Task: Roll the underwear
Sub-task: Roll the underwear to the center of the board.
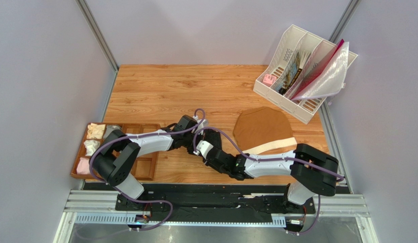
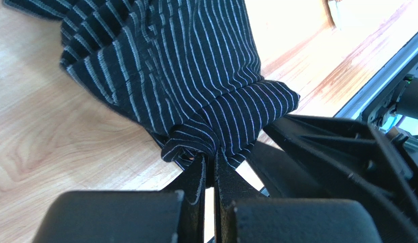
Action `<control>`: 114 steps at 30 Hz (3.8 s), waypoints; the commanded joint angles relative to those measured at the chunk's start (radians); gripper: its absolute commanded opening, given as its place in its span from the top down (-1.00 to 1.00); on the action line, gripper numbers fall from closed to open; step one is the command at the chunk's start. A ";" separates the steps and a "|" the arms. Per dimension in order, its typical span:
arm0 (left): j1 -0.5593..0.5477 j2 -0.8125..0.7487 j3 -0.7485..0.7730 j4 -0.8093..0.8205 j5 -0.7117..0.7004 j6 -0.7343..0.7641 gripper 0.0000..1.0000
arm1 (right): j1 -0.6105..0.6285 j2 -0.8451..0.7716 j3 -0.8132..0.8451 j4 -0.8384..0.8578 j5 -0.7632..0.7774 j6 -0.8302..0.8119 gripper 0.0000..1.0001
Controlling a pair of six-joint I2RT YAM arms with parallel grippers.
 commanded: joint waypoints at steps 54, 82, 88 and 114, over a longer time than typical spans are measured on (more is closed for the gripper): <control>0.006 -0.187 -0.329 0.408 -0.157 -0.078 0.35 | 0.054 0.098 0.111 -0.140 -0.176 0.063 1.00; -0.032 -0.319 -0.264 -0.145 -0.047 -0.053 1.00 | 0.224 -0.115 0.042 -0.094 -0.024 0.014 -0.23; -0.046 -0.341 -0.275 -0.171 -0.041 -0.069 1.00 | 0.271 -0.089 0.056 -0.041 -0.001 -0.010 -0.24; -0.061 -0.318 -0.275 -0.154 -0.012 -0.062 1.00 | 0.267 0.129 0.059 0.067 -0.007 -0.064 0.73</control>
